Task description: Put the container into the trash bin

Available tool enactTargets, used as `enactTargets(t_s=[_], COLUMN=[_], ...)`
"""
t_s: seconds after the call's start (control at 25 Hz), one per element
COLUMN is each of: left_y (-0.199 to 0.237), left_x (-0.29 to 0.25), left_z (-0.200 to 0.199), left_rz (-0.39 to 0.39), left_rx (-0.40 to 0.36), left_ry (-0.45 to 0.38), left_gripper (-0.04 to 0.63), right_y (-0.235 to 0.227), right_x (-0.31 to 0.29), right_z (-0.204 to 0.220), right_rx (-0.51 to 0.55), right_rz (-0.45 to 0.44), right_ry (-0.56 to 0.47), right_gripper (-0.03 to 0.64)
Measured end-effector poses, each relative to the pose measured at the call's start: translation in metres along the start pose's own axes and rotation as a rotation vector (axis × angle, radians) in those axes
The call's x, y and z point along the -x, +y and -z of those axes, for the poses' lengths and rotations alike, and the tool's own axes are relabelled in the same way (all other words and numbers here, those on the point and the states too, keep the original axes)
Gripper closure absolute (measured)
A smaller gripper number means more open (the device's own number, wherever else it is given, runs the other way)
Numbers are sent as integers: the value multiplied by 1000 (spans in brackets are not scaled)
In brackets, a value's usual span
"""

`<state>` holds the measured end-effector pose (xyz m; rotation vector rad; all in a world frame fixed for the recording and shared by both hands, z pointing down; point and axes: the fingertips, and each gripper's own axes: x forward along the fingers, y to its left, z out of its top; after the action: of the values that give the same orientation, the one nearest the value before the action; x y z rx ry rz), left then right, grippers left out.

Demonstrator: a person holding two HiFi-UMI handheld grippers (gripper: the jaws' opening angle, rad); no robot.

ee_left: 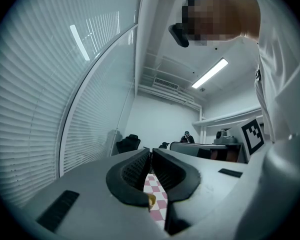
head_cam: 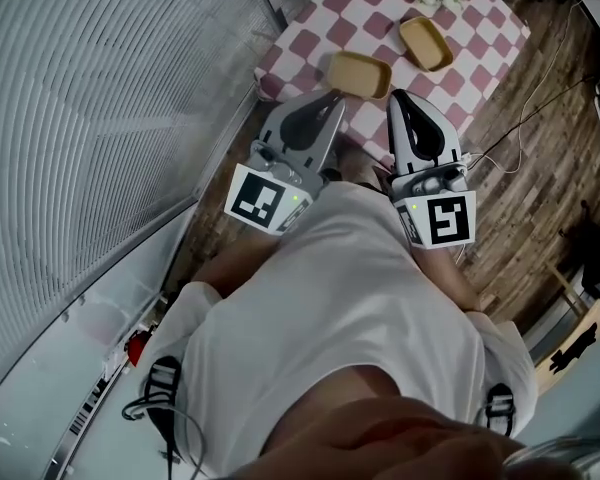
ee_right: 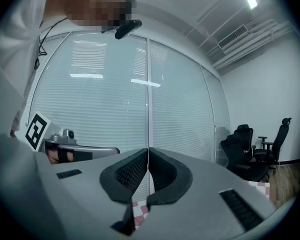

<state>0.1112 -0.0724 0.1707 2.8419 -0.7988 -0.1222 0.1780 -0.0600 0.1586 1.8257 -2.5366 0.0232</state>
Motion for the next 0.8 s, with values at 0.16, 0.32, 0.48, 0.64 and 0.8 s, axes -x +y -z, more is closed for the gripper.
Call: enactTargets(t_s=[0.16, 0.32, 0.48, 0.64, 0.8], left_y=[7, 7, 6, 5, 4], left_x=[5, 8, 9, 7, 1], left_z=[3, 6, 10, 15, 22], left_rz=[8, 4, -9, -21, -33], left_rx=[0, -4, 0, 4, -2], left_ry=[4, 6, 18, 39, 60], left_gripper=[552, 552, 552, 552, 552], right_y=[4, 3, -2, -10, -21], right_x=[-1, 3, 8, 11, 14], right_z=[2, 8, 12, 11, 19], right_rx=[6, 2, 5, 13, 18], right_rz=[20, 33, 48, 67, 67], right_ry=[2, 16, 27, 32, 55], right_gripper=[586, 586, 586, 586, 586])
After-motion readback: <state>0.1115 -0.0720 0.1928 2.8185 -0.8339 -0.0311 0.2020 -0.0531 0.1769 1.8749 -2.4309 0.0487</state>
